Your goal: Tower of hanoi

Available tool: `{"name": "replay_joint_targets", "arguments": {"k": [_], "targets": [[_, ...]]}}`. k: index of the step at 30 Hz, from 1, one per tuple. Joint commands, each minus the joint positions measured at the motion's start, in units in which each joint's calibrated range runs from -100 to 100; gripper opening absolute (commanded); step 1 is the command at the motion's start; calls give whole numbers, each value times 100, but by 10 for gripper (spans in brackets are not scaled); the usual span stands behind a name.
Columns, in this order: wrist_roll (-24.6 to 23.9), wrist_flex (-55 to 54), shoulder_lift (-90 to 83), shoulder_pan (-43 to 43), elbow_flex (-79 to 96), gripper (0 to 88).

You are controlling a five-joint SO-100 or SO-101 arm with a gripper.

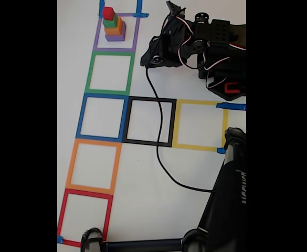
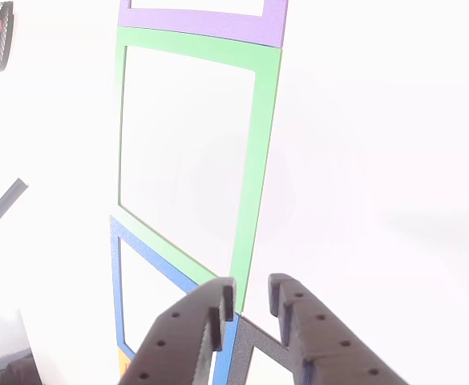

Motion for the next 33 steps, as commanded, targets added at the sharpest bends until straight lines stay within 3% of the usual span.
{"name": "replay_joint_targets", "arguments": {"k": [1, 25, 27, 33], "targets": [[86, 19, -93, -2, 35, 26], [170, 19, -93, -12, 35, 36], [137, 19, -93, -2, 35, 2], [796, 19, -93, -319, 35, 2]]}}
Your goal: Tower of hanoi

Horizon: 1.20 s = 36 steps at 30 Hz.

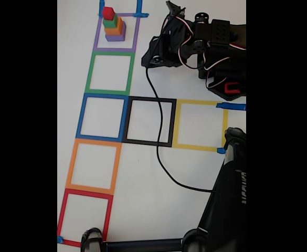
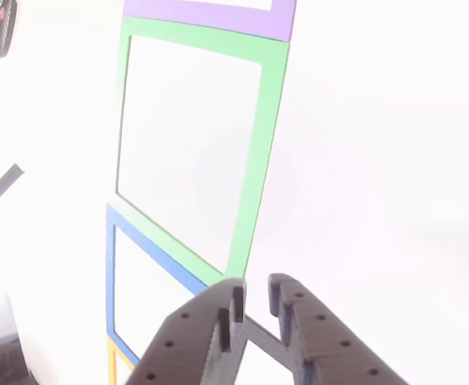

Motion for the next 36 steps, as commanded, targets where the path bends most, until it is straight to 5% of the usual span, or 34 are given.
{"name": "replay_joint_targets", "arguments": {"k": [1, 7, 11, 17, 19, 22, 24, 26, 28, 30, 33, 35, 36], "targets": [[453, 27, -85, -250, 35, 2], [1045, -62, 537, -278, -283, 2], [521, 133, 1732, -355, -1719, 1], [842, 1096, 3742, -87, -4638, 1], [2550, 1355, 4041, 57, -5338, 1], [3648, 1339, 4203, 230, -5865, 1], [5322, 1372, 4291, 345, -6238, 1], [5829, 1444, 4396, 498, -6628, 1], [7706, 1509, 4469, 700, -6974, 1], [8568, 1550, 4518, 920, -7247, 1], [11763, 1185, 4356, 1371, -7219, 1], [12676, 942, 4162, 1658, -7028, 1], [13522, 821, 4049, 1821, -6865, 0]]}}
